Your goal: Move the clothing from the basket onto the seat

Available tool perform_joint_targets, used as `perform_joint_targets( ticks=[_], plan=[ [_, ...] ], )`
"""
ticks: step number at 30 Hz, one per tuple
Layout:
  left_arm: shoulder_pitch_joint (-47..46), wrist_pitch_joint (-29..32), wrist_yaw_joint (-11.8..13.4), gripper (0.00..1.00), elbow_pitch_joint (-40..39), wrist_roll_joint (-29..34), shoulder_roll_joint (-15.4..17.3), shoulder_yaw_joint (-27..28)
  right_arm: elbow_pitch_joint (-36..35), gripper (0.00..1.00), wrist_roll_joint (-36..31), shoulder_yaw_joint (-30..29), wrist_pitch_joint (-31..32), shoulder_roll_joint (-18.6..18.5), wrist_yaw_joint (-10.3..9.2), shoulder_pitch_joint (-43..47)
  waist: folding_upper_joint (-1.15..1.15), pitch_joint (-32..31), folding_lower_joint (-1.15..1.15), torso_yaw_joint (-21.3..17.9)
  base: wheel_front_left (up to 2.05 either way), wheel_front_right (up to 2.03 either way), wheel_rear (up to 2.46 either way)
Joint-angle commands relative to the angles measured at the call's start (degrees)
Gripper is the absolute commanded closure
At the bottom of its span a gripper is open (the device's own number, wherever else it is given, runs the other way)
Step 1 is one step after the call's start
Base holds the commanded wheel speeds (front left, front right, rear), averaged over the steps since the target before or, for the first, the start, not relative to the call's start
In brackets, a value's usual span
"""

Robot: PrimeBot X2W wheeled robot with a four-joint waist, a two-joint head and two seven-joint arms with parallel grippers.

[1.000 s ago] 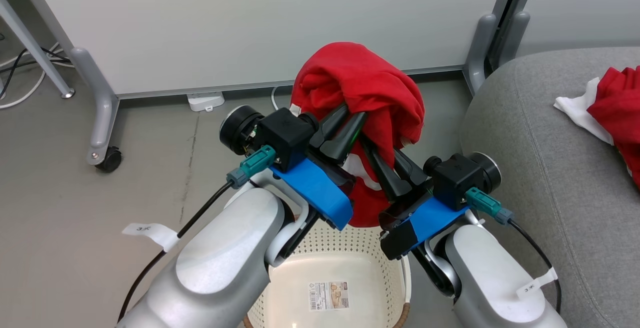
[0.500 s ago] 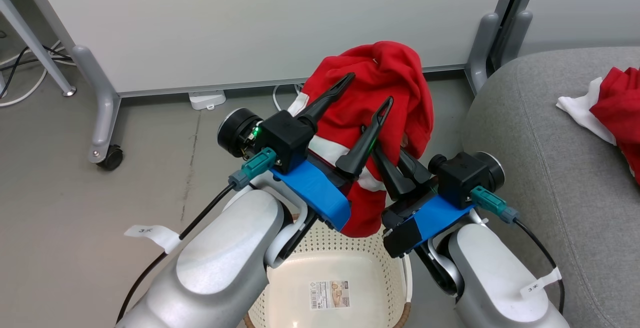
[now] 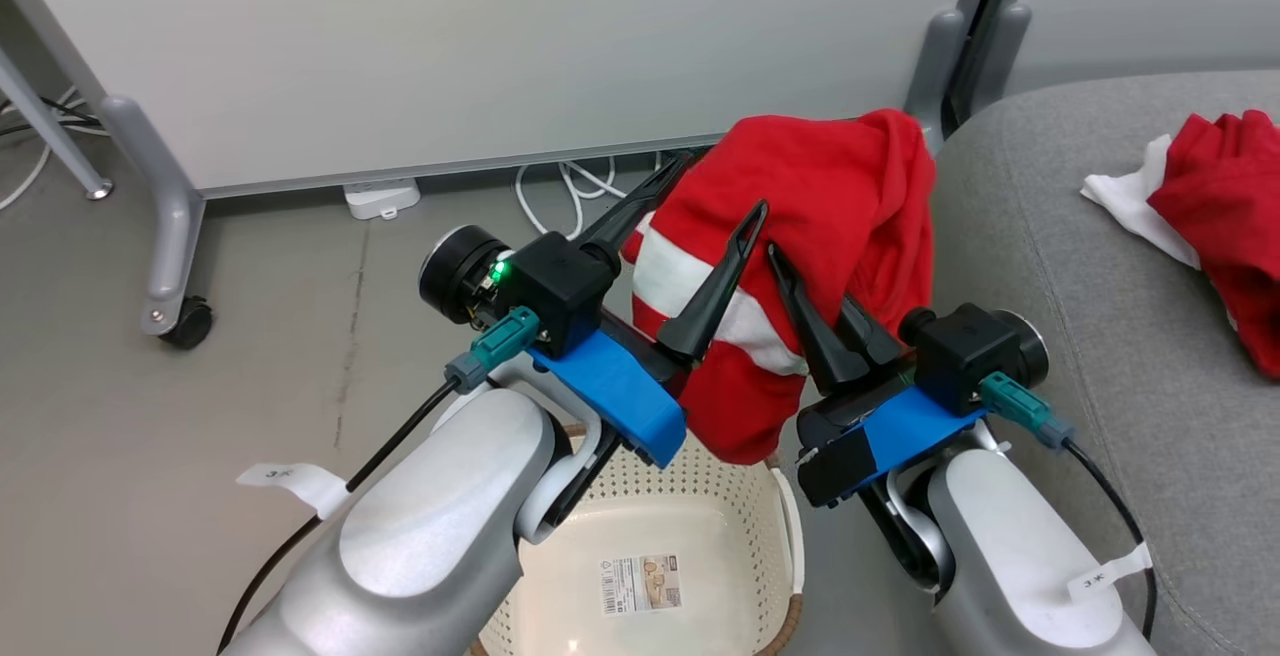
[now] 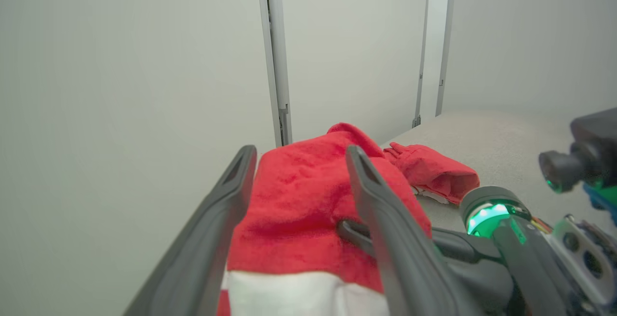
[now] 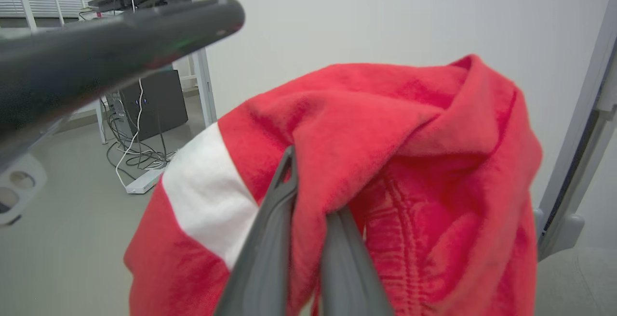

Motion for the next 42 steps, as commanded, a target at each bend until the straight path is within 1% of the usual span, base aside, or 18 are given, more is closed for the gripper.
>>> perform_joint_targets(
  ticks=[1,8,21,30,37,42],
  plan=[
    [0.4,-0.1,0.3,0.00,-0.2,0.3,0.5,-0.1,-0.6,1.00,-0.7,-0.9,-0.2,-0.1,0.03,0.8,0.00,0.4,0.00,-0.9,0.00,0.00,0.00],
    [0.5,0.3,0.6,0.00,-0.6,0.7,1.3,-0.5,-1.7,1.00,-1.6,-3.8,-0.2,-0.1,0.03,1.2,0.00,2.1,0.00,-3.6,0.00,0.00,0.00],
    [-0.4,0.5,0.6,0.00,-0.5,1.1,2.2,-1.7,-5.2,1.00,-3.8,-9.6,-0.2,0.0,0.03,2.7,0.00,5.2,0.00,-11.2,0.00,0.00,0.00],
    [-1.2,0.9,0.4,0.00,-0.2,1.6,2.4,-2.8,-7.7,1.00,-4.2,-13.6,-0.2,0.0,0.03,5.1,0.00,7.2,0.00,-15.8,0.00,0.00,0.00],
    [-1.7,1.5,0.2,0.00,-0.1,2.0,2.8,-3.7,-9.0,1.00,-3.1,-15.1,-0.2,0.0,0.03,6.6,0.00,8.8,0.00,-19.3,0.00,0.00,0.00],
    [-2.1,1.7,0.2,0.00,0.2,2.1,2.8,-4.3,-9.6,1.00,-2.2,-15.4,-0.2,0.0,0.03,7.5,0.00,9.5,0.00,-20.9,0.00,0.00,0.00]
  ],
)
